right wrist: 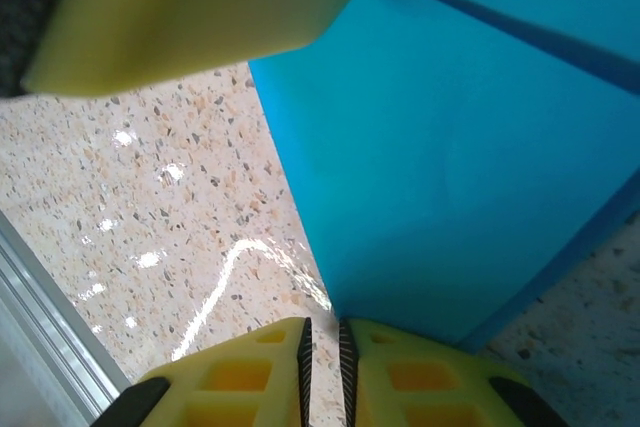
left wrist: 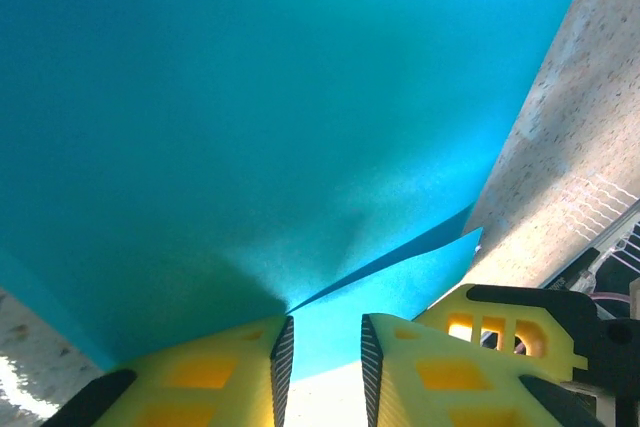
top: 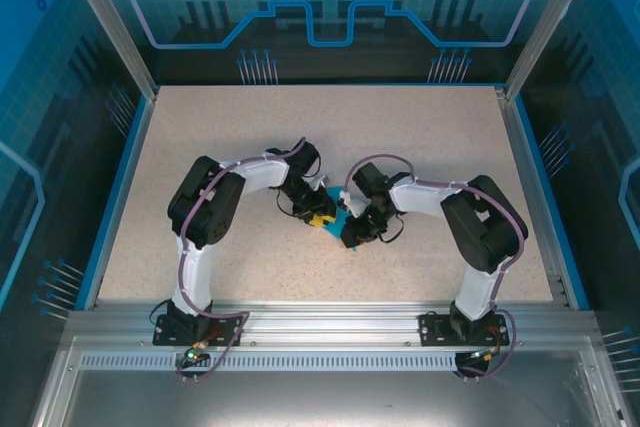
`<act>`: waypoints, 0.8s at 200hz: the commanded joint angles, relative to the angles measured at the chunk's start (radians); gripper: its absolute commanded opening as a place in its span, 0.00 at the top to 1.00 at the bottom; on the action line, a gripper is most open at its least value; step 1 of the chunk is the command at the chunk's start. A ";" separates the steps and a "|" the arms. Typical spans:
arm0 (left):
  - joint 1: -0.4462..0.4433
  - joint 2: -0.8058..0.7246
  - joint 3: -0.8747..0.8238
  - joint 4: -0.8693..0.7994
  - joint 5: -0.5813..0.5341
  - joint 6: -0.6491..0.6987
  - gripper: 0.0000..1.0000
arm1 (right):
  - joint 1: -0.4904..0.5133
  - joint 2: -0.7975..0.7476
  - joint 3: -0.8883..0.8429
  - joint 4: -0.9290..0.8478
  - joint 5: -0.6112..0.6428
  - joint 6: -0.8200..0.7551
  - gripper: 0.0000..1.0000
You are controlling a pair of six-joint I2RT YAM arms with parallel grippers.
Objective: Fold a paper plane with a square sheet of paper (fold left side to right side)
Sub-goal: Third fold the triangle at the center of the table.
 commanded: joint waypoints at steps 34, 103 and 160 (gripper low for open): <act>-0.002 0.022 0.055 -0.039 -0.090 0.045 0.69 | -0.060 0.033 -0.043 -0.036 -0.013 0.062 0.88; -0.007 -0.127 0.041 -0.045 -0.080 0.050 0.60 | -0.078 0.104 -0.075 -0.036 -0.032 0.103 0.97; -0.049 -0.217 -0.099 0.014 -0.079 0.016 0.67 | -0.080 0.108 -0.071 -0.041 -0.015 0.109 0.99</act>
